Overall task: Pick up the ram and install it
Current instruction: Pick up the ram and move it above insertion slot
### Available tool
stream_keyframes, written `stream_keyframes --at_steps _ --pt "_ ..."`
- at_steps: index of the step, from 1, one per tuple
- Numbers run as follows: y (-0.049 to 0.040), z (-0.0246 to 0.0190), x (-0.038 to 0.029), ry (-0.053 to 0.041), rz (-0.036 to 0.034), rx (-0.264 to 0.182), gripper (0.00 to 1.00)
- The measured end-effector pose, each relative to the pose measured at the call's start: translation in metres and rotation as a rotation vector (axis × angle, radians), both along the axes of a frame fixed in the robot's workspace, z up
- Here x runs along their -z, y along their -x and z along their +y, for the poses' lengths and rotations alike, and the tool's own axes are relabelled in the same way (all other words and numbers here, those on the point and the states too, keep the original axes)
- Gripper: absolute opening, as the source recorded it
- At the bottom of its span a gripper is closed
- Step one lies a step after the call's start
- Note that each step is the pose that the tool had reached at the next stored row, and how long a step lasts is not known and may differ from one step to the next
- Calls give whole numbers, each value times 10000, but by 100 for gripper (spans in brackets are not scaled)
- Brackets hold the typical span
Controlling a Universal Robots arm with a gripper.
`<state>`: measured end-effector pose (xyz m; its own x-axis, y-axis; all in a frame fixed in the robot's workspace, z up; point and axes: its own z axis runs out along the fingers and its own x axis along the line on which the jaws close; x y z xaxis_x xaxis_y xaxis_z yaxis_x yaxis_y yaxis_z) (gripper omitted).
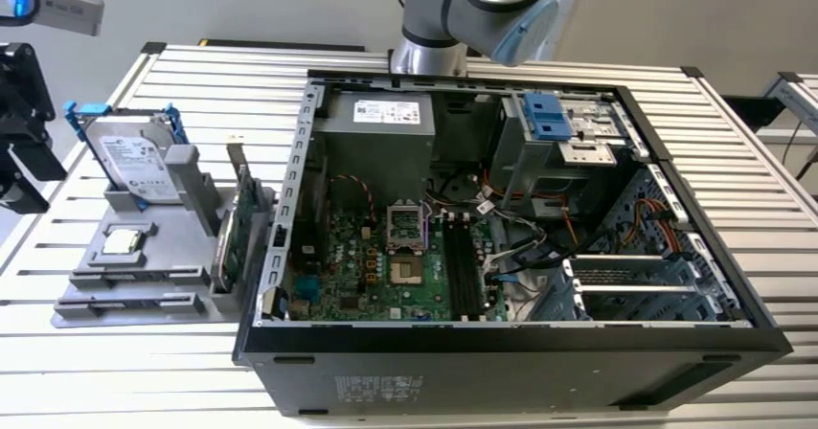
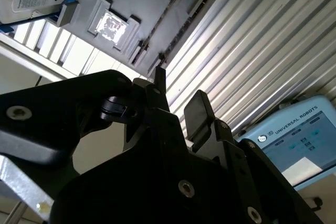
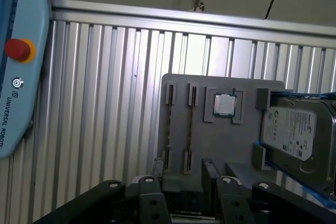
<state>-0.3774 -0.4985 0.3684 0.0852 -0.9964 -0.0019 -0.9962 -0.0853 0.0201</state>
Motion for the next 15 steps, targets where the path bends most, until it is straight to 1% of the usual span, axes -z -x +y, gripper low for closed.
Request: stream_keyframes --at_steps 15 --pt "0 0 95 28 -2 0 100"
